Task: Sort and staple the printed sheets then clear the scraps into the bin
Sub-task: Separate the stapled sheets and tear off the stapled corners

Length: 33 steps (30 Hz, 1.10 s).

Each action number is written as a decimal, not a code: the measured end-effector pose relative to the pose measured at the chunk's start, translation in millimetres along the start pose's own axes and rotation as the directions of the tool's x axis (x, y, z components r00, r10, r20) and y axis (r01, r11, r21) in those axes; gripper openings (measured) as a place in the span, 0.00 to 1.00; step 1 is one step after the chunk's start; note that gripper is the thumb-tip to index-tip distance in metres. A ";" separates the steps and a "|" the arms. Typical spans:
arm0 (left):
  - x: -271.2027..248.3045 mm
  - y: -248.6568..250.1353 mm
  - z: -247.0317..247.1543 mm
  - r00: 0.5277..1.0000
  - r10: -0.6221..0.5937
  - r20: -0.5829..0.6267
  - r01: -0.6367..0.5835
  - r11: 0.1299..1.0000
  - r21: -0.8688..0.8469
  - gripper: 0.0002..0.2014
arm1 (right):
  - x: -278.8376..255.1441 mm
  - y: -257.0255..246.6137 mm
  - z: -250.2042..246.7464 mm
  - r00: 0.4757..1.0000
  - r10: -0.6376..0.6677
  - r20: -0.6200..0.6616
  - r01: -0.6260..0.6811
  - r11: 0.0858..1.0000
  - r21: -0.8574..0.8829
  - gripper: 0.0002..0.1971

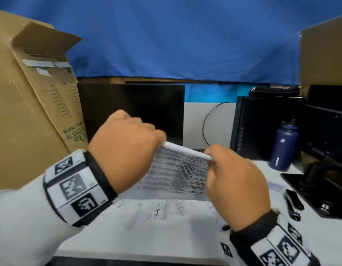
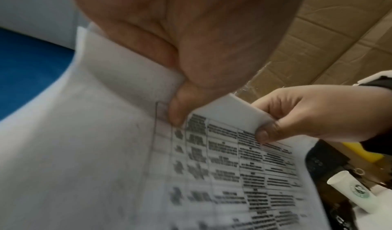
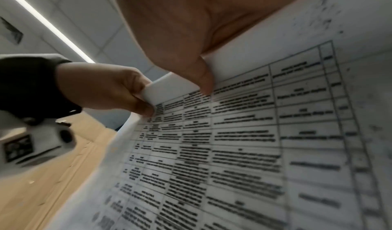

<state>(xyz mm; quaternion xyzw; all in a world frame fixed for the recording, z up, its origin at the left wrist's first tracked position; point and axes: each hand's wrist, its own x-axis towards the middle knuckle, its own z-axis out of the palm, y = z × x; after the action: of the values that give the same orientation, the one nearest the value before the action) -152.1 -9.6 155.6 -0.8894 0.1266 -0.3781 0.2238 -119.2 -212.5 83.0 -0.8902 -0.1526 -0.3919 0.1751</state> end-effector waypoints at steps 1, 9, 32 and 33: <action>-2.7 3.5 2.9 0.991 -0.060 -0.123 0.058 0.998 -0.015 0.15 | -0.6 2.5 0.5 0.999 0.039 -0.008 -0.038 0.998 0.045 0.05; -56.6 50.5 55.9 0.715 -0.681 0.156 0.411 0.229 -0.882 0.42 | -10.6 41.0 36.7 0.912 0.366 0.182 -0.375 0.571 0.730 0.09; -66.3 79.5 90.8 0.537 -0.583 0.609 0.440 -0.423 -0.792 0.15 | -1.6 58.7 45.9 0.883 0.308 0.355 -0.433 0.238 0.870 0.13; -61.5 76.3 87.6 0.546 -0.586 0.598 0.430 -0.417 -0.801 0.15 | 6.8 56.8 40.6 0.892 0.305 0.333 -0.412 0.247 0.877 0.13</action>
<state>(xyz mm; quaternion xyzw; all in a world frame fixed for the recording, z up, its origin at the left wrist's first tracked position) -134.4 -25.1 26.2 -0.6721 -0.0769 -0.2706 -0.6850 -65.5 -244.8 51.5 -0.6551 -0.1495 -0.1403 0.7272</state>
